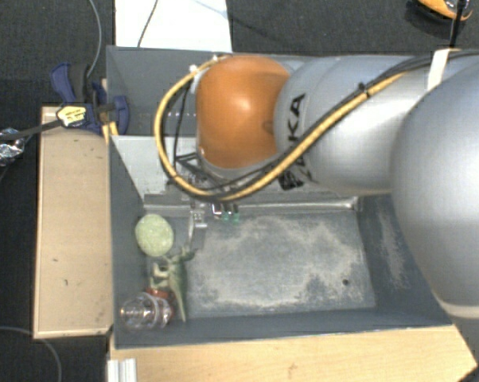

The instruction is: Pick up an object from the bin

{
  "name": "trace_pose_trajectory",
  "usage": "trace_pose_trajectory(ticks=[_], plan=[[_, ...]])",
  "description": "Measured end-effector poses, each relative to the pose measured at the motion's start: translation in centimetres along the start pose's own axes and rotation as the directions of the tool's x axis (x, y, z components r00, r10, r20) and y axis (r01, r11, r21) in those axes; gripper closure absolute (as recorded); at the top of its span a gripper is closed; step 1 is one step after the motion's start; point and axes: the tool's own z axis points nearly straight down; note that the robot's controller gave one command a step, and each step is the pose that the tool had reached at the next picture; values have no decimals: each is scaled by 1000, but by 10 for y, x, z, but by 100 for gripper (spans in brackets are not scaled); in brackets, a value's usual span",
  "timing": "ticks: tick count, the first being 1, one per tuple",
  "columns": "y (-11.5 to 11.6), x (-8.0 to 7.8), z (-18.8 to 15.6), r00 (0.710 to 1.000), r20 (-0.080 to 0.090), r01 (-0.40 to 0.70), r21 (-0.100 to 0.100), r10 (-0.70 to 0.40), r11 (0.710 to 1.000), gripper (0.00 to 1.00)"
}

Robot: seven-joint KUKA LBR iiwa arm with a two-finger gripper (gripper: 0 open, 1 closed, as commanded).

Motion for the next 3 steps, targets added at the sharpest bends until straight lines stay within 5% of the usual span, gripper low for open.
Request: trace_pose_trajectory(ticks=[2, 3], plan=[[7, -2, 23, 998, 13, 67, -2, -67, 998, 0], [14, 9, 65, 963, 10, 271, 0, -271, 963, 0]])
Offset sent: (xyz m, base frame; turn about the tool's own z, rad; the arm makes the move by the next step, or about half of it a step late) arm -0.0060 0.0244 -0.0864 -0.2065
